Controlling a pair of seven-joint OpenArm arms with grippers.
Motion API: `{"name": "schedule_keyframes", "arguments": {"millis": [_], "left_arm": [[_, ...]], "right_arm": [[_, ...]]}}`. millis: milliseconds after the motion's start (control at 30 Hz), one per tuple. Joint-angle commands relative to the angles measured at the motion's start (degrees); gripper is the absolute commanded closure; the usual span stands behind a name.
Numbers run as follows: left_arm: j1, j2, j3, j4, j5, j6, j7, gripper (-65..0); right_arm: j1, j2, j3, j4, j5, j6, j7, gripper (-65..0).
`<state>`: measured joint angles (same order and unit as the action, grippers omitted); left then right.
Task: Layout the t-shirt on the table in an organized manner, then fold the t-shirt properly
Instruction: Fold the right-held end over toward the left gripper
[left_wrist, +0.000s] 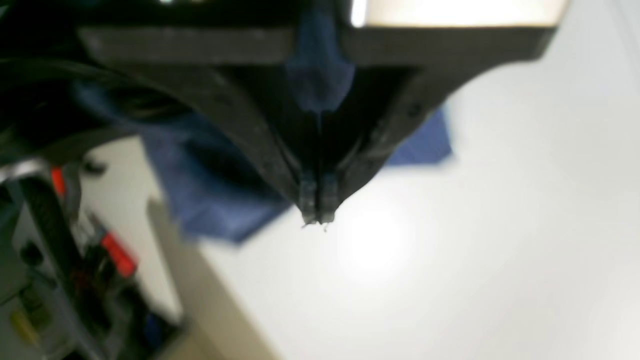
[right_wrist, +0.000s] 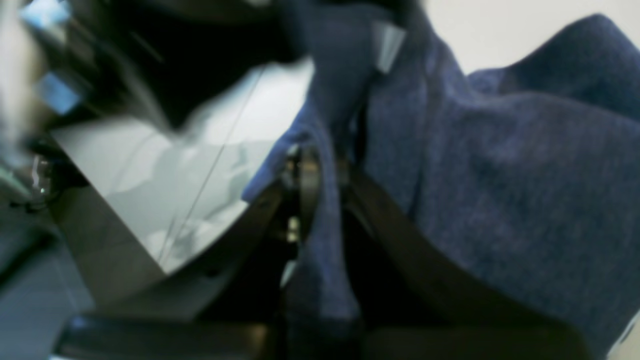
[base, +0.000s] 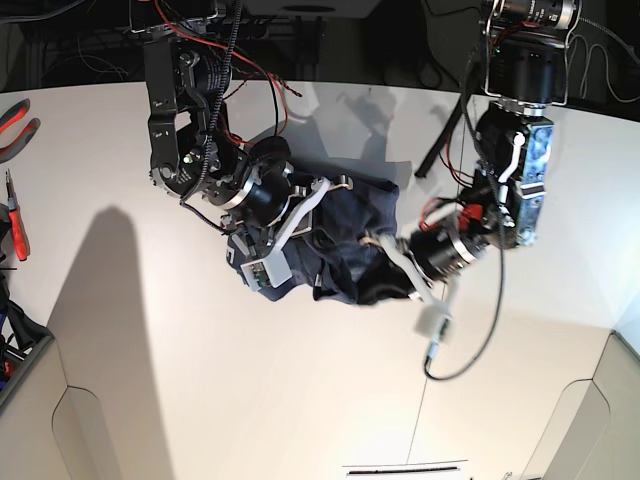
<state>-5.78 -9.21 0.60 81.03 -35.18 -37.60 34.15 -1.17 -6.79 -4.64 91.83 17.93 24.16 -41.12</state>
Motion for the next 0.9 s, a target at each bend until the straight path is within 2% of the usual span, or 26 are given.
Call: {"name": "schedule_keyframes", "arguments": {"millis": [0,167,333,500,667,800,833,867], "left_arm": [[-1.05,-0.17,-1.31,2.43,-1.14,-0.81,-0.44,0.0],[-1.03,-0.20,-6.40,5.38,-1.09,-0.81,0.44,0.0],[-0.66,-0.17,-7.41,5.38,-1.42,-0.81,1.01,0.0],[-0.68,-0.17,-7.37,5.38,-1.92,-0.81,1.73,0.0],[-0.52,-0.17,-7.37,5.35,-1.90,-0.81,2.16,0.0],[-0.52,-0.17,-7.37,5.35,-1.90,-0.81,2.16,0.0],[-0.52,-0.17,-7.37,5.35,-1.90,-0.81,2.16,0.0],[-0.52,-0.17,-7.37,5.35,-1.90,-0.81,2.16,0.0]], "right_arm": [[0.83,-0.39,-0.20,0.90,0.87,0.22,1.77,0.0],[0.83,-0.59,-0.26,0.83,0.87,0.20,2.58,0.0],[1.05,-1.90,-1.33,-1.11,-0.83,-0.55,4.52,0.0],[4.81,-1.90,-4.50,-11.06,-6.21,-3.45,5.88,0.0],[8.57,-1.90,-5.03,-21.46,-7.02,-3.39,8.04,0.0],[9.11,-1.90,-5.03,-22.77,-6.97,-3.34,8.02,0.0],[9.14,-1.90,-5.03,-22.67,-6.91,-3.23,8.02,-2.1],[9.14,-1.90,-5.03,-22.43,-6.71,-2.93,8.02,-9.8]]}}
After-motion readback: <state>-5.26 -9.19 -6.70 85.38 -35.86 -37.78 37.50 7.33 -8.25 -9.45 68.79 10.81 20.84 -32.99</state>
